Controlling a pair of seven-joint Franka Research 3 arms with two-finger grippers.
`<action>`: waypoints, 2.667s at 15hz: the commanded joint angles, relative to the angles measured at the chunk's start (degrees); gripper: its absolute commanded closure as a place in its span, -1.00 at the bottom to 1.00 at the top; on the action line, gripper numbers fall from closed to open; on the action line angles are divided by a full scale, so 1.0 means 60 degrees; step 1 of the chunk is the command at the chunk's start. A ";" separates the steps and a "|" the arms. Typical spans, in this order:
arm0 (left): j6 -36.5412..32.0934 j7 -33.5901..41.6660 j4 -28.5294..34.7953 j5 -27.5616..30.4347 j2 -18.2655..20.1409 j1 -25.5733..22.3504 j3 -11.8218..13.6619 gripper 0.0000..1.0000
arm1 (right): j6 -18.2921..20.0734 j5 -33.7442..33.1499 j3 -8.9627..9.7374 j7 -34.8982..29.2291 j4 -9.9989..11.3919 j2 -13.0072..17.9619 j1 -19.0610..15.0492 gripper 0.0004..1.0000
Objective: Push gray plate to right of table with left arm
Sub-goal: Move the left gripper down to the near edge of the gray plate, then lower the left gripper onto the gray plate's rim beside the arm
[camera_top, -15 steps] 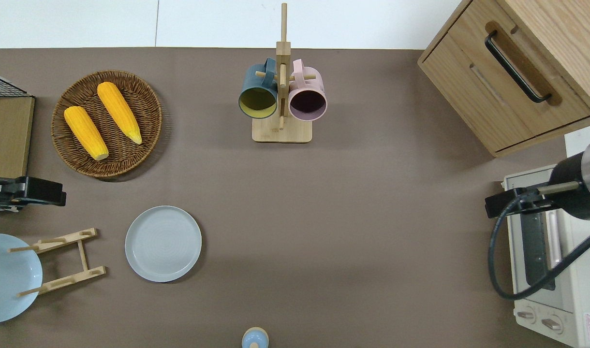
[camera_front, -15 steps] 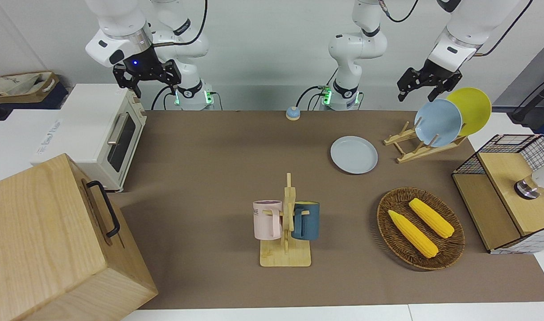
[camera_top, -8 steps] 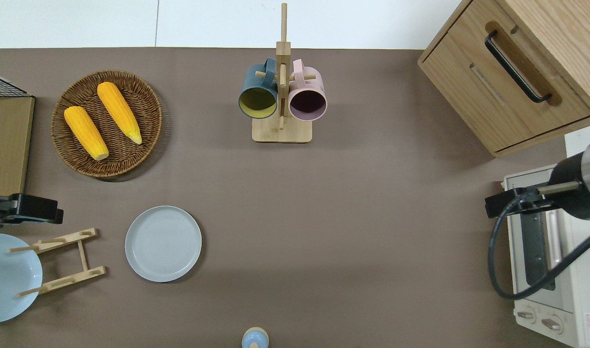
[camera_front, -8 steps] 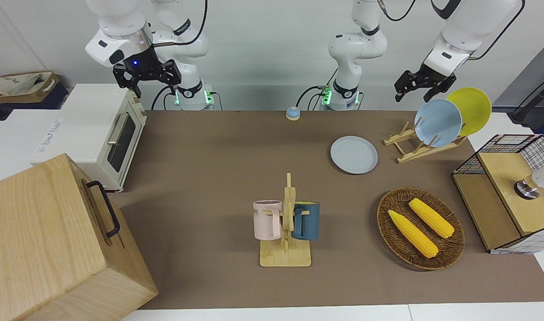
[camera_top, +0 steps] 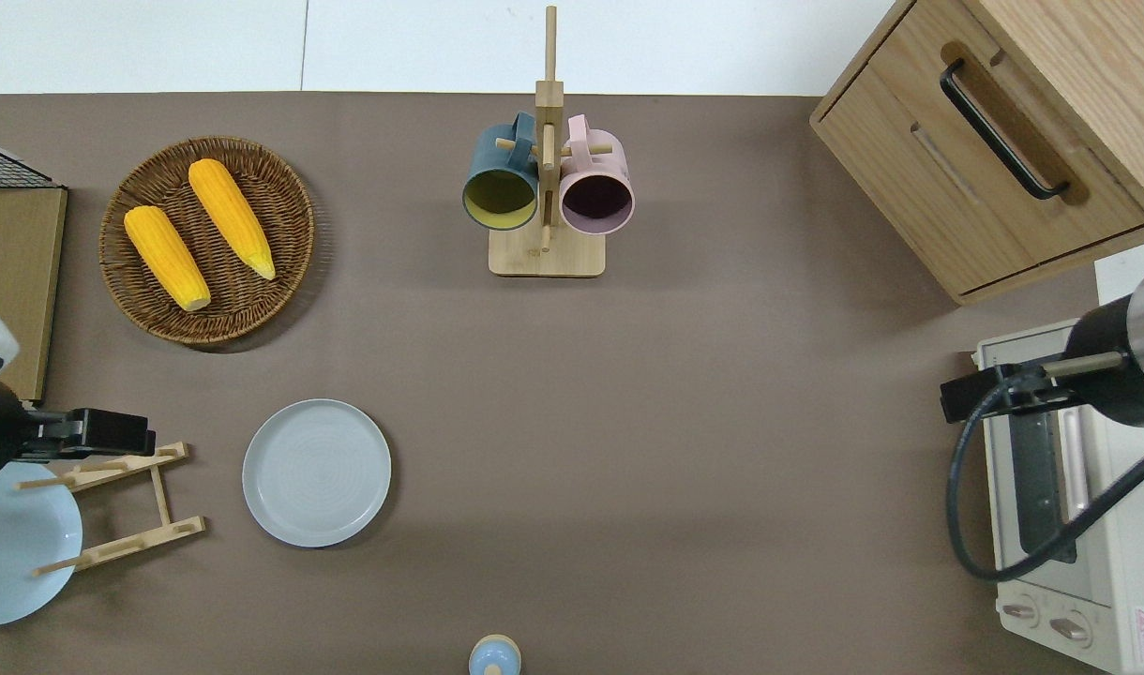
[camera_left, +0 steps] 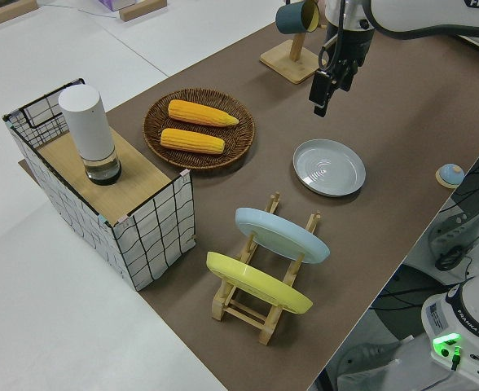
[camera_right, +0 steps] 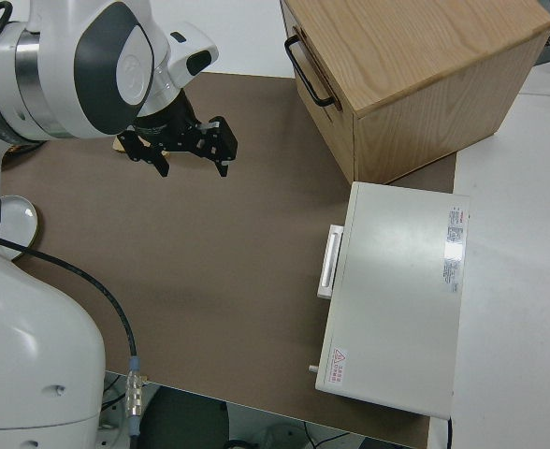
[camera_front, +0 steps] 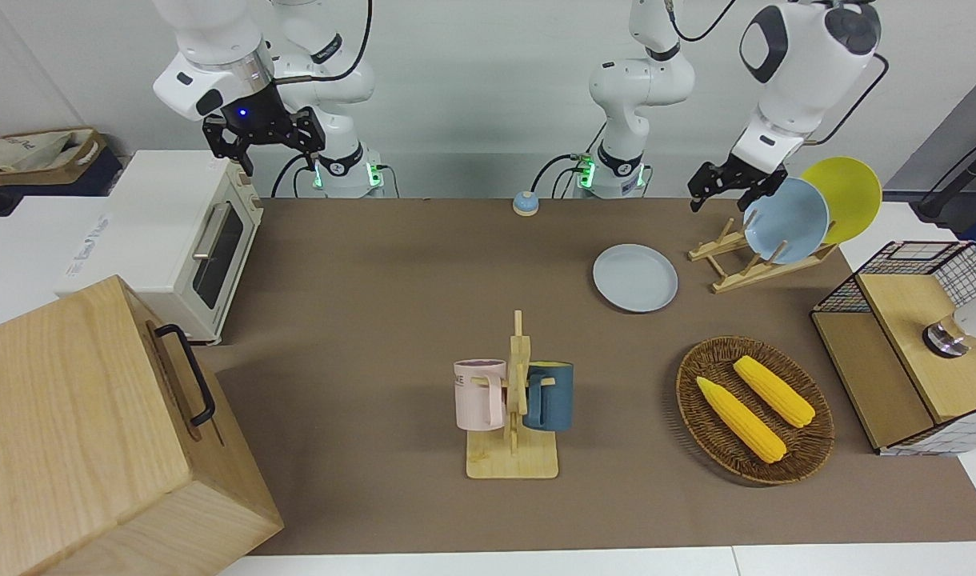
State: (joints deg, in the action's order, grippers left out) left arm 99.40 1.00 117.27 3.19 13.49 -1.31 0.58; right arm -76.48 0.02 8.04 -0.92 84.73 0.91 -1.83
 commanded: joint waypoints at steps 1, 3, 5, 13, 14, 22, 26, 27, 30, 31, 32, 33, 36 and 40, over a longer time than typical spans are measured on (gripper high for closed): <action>0.1258 0.0155 0.1633 0.0098 0.0651 -0.0119 -0.0023 -0.99 | 0.0149 0.0041 0.0153 -0.0125 -0.0089 0.0024 -0.0178 -0.97; 0.1771 0.0155 0.2117 0.0098 0.0651 -0.0163 -0.0023 -0.99 | 0.0149 0.0041 0.0153 -0.0110 -0.0089 0.0024 -0.0192 -0.97; 0.2342 0.0155 0.2586 0.0083 0.0651 -0.0295 -0.0023 -0.99 | 0.0149 0.0041 0.0153 -0.0125 -0.0089 0.0024 -0.0178 -0.97; 0.4540 0.0550 0.4447 0.0039 0.0374 -0.0588 0.0036 -0.99 | 0.0149 0.0041 0.0153 -0.0125 -0.0089 0.0024 -0.0192 -0.97; 0.4730 0.0594 0.4536 0.0039 0.0330 -0.0617 0.0036 -0.99 | 0.0149 0.0041 0.0153 -0.0125 -0.0089 0.0024 -0.0178 -0.97; 0.6283 0.1019 0.5034 0.0083 -0.0476 -0.0749 0.0021 -0.99 | 0.0149 0.0041 0.0153 -0.0110 -0.0089 0.0024 -0.0178 -0.97; 0.6753 0.0976 0.5239 0.0142 -0.0637 -0.0647 -0.0008 -0.99 | 0.0149 0.0041 0.0153 -0.0111 -0.0089 0.0024 -0.0192 -0.97; 0.6783 0.0946 0.5240 0.0142 -0.0652 -0.0632 -0.0052 -0.99 | 0.0149 0.0041 0.0153 -0.0125 -0.0089 0.0024 -0.0178 -0.97; 0.6812 0.0858 0.5240 0.0156 -0.0667 -0.0427 -0.0081 -0.99 | 0.0149 0.0041 0.0153 -0.0110 -0.0089 0.0024 -0.0178 -0.97; 0.6827 0.0858 0.5240 0.0171 -0.0667 -0.0354 -0.0081 -0.99 | 0.0149 0.0041 0.0153 -0.0110 -0.0089 0.0024 -0.0178 -0.97; 0.6827 0.0873 0.5240 0.0171 -0.0696 -0.0310 -0.0081 -0.99 | 0.0149 0.0041 0.0153 -0.0110 -0.0089 0.0024 -0.0192 -0.97; 0.6856 0.0873 0.5240 0.0171 -0.0769 -0.0295 -0.0081 -0.99 | 0.0149 0.0041 0.0153 -0.0110 -0.0089 0.0024 -0.0193 -0.97; 0.6988 0.0873 0.5269 0.0171 -0.0842 -0.0295 -0.0081 -0.99 | 0.0149 0.0041 0.0153 -0.0111 -0.0089 0.0024 -0.0178 -0.97; 0.7032 0.0873 0.5269 0.0171 -0.0931 -0.0295 -0.0111 -0.99 | 0.0149 0.0041 0.0153 -0.0125 -0.0089 0.0024 -0.0178 -0.97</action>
State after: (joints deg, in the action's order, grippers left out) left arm 139.85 6.11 147.93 3.47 8.00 -3.88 -0.39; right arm -76.48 0.02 8.04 -0.92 84.73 0.91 -1.83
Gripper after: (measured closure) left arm 0.004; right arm 0.013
